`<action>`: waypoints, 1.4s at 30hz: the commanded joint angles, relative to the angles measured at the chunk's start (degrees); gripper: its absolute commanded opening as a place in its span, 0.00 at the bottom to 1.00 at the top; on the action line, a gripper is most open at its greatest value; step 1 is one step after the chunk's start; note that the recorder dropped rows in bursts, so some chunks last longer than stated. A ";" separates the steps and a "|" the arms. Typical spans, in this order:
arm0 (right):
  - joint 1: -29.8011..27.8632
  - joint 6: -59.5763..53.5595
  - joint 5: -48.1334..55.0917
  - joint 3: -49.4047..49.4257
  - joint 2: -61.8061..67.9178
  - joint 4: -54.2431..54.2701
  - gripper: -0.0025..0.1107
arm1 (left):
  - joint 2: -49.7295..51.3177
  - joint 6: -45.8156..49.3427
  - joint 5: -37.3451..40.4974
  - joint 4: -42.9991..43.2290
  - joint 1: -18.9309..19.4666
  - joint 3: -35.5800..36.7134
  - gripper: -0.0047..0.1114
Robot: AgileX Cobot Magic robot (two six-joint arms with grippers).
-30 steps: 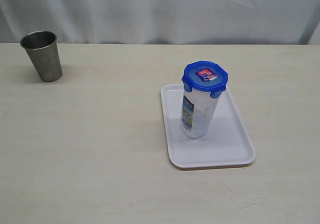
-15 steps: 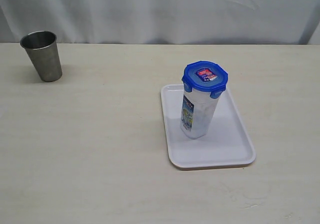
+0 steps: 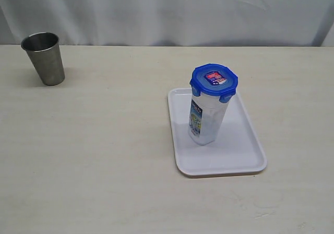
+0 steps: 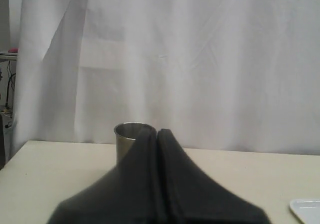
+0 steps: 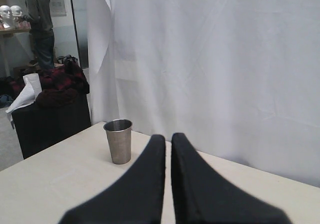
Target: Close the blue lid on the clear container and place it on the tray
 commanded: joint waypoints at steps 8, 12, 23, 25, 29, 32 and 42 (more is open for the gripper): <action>-0.28 0.19 -0.29 0.35 -0.22 0.33 0.06 | -4.17 0.88 -0.94 1.17 0.31 2.74 0.04; -0.28 0.19 -0.29 0.35 -0.22 0.33 0.06 | -4.17 0.88 -0.83 1.17 0.31 2.74 0.04; -0.28 0.19 -0.29 0.35 -0.22 0.33 0.06 | -4.17 0.88 0.01 1.17 0.31 2.74 0.04; -0.28 0.19 -0.29 0.35 -0.22 0.33 0.06 | -4.17 0.88 0.01 1.17 0.31 2.74 0.04; -0.28 0.19 -0.29 0.35 -0.22 0.33 0.06 | -4.17 0.88 1.37 1.17 0.31 2.74 0.04; -0.28 0.19 -0.29 0.35 -0.22 0.33 0.06 | -4.17 0.88 3.71 1.17 0.31 2.74 0.04; -0.28 0.19 -0.29 0.35 -0.22 0.33 0.06 | -4.17 1.32 15.68 1.70 0.31 2.74 0.04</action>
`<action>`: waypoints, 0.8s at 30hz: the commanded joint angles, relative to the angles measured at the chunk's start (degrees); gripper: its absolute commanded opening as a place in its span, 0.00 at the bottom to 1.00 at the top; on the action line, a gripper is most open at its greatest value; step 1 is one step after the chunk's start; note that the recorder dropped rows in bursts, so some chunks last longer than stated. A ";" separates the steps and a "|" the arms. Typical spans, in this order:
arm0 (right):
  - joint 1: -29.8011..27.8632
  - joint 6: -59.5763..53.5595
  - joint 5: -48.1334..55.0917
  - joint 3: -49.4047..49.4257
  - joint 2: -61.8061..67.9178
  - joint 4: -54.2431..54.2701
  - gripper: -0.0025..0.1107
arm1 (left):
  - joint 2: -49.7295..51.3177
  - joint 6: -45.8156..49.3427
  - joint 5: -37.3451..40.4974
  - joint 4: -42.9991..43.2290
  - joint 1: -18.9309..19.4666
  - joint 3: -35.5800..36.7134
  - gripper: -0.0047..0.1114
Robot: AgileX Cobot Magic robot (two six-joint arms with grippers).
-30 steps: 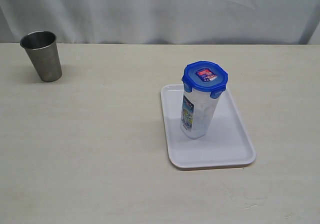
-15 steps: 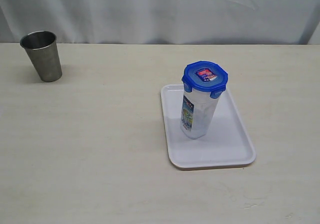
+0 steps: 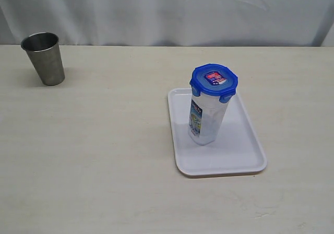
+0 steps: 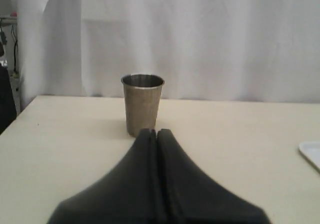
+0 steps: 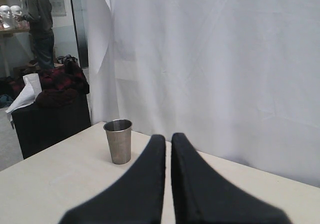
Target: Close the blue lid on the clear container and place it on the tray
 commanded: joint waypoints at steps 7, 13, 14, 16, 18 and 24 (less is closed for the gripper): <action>-0.28 0.19 -0.29 0.35 -0.22 0.33 0.06 | -0.22 1.86 8.75 2.09 0.31 0.17 0.04; -0.28 0.19 -0.29 0.35 -0.22 0.33 0.06 | -0.22 1.86 8.75 1.97 0.31 0.17 0.04; -0.28 0.19 -0.29 0.35 -0.22 0.33 0.06 | -0.22 1.86 8.75 1.97 0.31 0.17 0.04; -0.28 0.19 -0.29 0.35 -0.22 0.33 0.06 | -0.22 1.86 8.75 1.97 0.31 0.17 0.04; -0.28 0.19 -0.29 0.35 -0.22 0.33 0.06 | -0.22 1.86 8.75 1.97 0.31 0.17 0.04; -0.28 0.19 -0.29 0.35 -0.22 0.33 0.06 | -0.22 1.86 8.75 1.97 0.31 0.17 0.04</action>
